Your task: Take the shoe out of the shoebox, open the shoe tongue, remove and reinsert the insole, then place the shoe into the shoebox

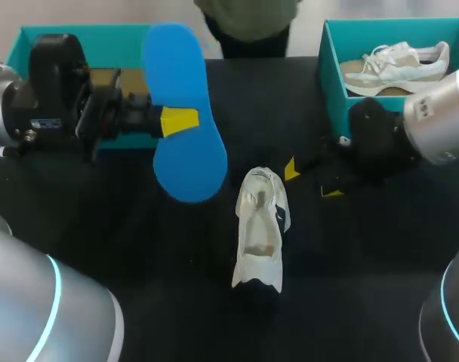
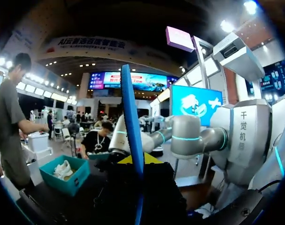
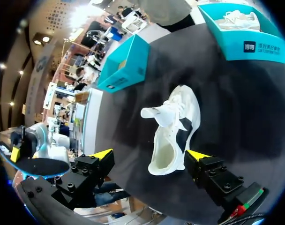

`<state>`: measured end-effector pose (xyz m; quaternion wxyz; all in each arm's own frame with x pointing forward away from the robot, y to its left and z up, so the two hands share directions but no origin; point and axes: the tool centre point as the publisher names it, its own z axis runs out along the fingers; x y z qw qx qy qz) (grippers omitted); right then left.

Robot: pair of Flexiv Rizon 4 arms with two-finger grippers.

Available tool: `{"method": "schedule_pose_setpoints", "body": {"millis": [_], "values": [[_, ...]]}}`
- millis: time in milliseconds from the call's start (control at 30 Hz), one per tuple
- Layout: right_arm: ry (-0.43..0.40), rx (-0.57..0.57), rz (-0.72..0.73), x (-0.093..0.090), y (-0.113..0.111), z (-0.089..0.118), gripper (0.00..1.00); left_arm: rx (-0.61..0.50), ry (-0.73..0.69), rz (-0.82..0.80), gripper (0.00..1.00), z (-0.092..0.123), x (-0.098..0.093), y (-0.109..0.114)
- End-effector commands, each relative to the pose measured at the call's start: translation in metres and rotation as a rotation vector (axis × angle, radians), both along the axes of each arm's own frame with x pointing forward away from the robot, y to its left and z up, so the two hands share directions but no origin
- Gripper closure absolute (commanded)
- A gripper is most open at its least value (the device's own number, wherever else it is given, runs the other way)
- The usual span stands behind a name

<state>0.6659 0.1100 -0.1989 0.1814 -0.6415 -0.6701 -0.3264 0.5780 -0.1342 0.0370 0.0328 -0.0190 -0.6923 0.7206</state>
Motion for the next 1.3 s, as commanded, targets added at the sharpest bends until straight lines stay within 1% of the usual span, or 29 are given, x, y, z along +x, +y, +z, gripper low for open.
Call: {"method": "schedule_pose_setpoints", "body": {"millis": [33,67,100,133,167,567,600,667,800,867,900,933,1000,1033,1100,1133,1200,1300], "values": [[-0.011,0.091,0.019,0.002,0.003,0.001,0.00,-0.010,-0.293,-0.029,1.00,-0.001,0.015,0.009],[-0.023,0.125,0.022,0.004,0.004,0.003,0.00,0.002,-0.360,-0.046,1.00,-0.002,0.018,0.010],[-0.042,0.163,0.028,0.006,0.006,0.006,0.00,0.029,-0.392,-0.097,1.00,-0.004,0.020,0.011],[-0.044,0.175,0.030,0.008,0.008,0.008,0.00,0.051,-0.431,-0.116,1.00,-0.004,0.021,0.012],[-0.046,0.181,0.038,0.011,0.011,0.008,0.00,0.072,-0.420,-0.136,1.00,-0.005,0.024,0.011],[-0.046,0.181,0.038,0.011,0.011,0.008,0.00,0.072,-0.420,-0.136,1.00,-0.005,0.024,0.011],[-0.026,0.216,0.035,0.014,0.012,0.009,0.00,0.073,-0.524,-0.132,1.00,-0.004,0.024,0.011],[-0.007,0.266,0.038,0.020,0.014,0.016,0.00,0.035,-0.619,-0.117,1.00,-0.007,0.028,0.011],[0.031,0.347,0.047,0.031,0.016,0.029,0.00,0.107,-0.917,-0.091,1.00,-0.026,0.035,0.008],[0.048,0.388,0.064,0.036,0.017,0.033,0.00,0.068,-1.011,-0.075,1.00,-0.033,0.039,0.008],[0.049,0.394,0.063,0.038,0.018,0.035,0.00,0.104,-1.059,-0.086,1.00,-0.038,0.041,0.007],[0.059,0.407,0.067,0.040,0.019,0.036,0.00,0.074,-1.090,-0.084,1.00,-0.039,0.042,0.006],[0.063,0.416,0.078,0.042,0.023,0.040,0.00,0.051,-1.159,-0.073,1.00,-0.042,0.043,0.006],[0.068,0.422,0.084,0.043,0.025,0.042,0.00,0.003,-1.167,-0.056,1.00,-0.043,0.044,0.006],[0.068,0.441,0.089,0.045,0.027,0.046,0.00,-0.042,-1.235,-0.059,1.00,-0.045,0.045,0.007],[0.071,0.455,0.087,0.046,0.028,0.048,0.00,-0.039,-1.277,-0.072,1.00,-0.047,0.044,0.007],[0.078,0.494,0.087,0.048,0.030,0.053,0.00,-0.039,-1.277,-0.072,1.00,-0.047,0.044,0.007],[0.078,0.494,0.087,0.048,0.030,0.053,0.00,-0.039,-1.277,-0.072,1.00,-0.047,0.044,0.007]]}}
